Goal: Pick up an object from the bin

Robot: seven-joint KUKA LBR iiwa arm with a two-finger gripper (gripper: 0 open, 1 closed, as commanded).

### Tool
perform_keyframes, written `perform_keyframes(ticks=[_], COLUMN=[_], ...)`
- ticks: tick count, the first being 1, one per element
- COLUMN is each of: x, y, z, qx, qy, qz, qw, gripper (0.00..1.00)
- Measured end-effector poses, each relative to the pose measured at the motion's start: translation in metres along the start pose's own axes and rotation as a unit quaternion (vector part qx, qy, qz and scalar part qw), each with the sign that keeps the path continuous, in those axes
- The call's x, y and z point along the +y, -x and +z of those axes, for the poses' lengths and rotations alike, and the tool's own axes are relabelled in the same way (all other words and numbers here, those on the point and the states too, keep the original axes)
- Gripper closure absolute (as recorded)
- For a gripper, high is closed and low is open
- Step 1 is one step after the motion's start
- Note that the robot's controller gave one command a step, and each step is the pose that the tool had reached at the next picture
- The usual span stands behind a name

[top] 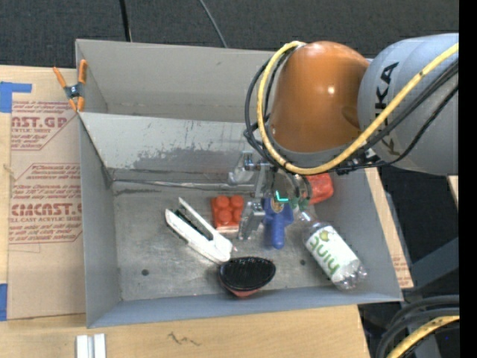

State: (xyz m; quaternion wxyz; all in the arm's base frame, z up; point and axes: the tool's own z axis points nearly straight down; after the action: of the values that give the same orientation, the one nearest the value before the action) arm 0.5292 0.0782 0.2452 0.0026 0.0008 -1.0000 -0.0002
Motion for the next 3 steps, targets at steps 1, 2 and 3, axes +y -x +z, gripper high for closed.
perform_keyframes(ticks=[1,2,3], x=[-0.001,-0.018,-0.057], y=[0.001,0.029,0.064], z=[-0.003,0.070,0.085], qx=[-0.0035,-0.0063,-0.0039], qy=[0.000,0.000,-0.001], qz=[0.000,-0.040,-0.101], qw=[1.0000,0.9992,0.9949], gripper=[0.00,0.00,0.00])
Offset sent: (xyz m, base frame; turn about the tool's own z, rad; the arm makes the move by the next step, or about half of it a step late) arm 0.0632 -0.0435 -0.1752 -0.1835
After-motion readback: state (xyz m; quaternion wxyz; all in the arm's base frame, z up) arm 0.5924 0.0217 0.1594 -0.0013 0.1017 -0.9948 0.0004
